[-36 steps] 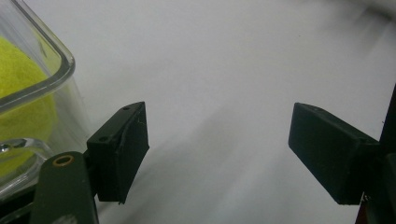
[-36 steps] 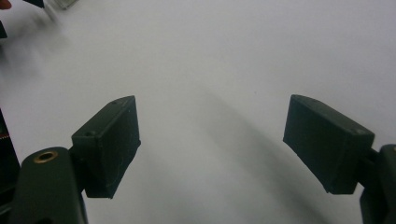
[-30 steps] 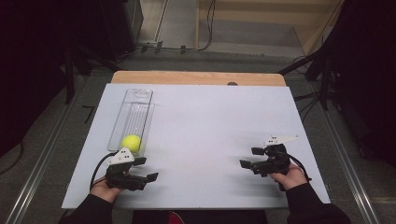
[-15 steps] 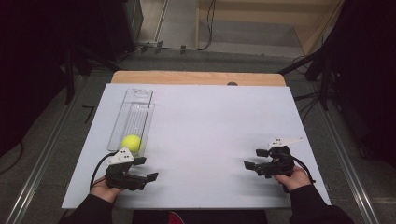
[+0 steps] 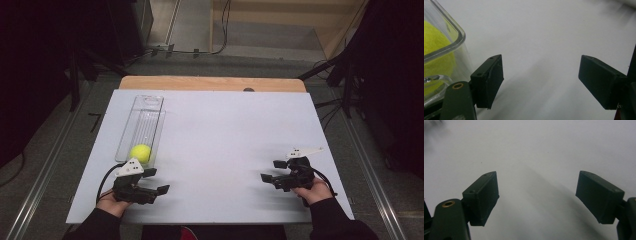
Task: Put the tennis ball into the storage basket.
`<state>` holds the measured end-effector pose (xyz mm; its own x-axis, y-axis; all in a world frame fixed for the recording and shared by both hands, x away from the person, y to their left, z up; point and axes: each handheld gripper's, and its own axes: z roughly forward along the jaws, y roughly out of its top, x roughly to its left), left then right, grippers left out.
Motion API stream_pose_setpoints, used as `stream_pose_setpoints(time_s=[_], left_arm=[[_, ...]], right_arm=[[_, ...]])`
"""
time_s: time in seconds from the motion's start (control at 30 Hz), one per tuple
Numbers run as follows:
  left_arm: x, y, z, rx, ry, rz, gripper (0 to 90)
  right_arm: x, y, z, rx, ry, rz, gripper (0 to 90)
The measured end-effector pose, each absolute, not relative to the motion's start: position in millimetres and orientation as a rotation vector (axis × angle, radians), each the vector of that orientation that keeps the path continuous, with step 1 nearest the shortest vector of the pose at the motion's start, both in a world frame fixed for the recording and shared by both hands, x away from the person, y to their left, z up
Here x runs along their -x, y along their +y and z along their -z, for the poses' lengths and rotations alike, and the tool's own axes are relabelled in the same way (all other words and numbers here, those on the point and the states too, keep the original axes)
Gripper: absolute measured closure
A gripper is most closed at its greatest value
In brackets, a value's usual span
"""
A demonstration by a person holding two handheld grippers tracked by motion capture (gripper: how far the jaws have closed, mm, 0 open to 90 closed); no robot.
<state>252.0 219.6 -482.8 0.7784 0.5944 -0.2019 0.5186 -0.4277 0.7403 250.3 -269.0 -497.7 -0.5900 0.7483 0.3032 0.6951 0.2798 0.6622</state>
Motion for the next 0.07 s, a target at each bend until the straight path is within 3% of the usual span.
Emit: stream_pose_setpoints(time_s=[0.07], left_arm=[[-252.0, 219.3, 482.8, -2.118, 0.825, -0.111, 20.8]], right_arm=[[-250.2, -269.6, 498.4, -1.373, 2.454, -1.196, 16.6]])
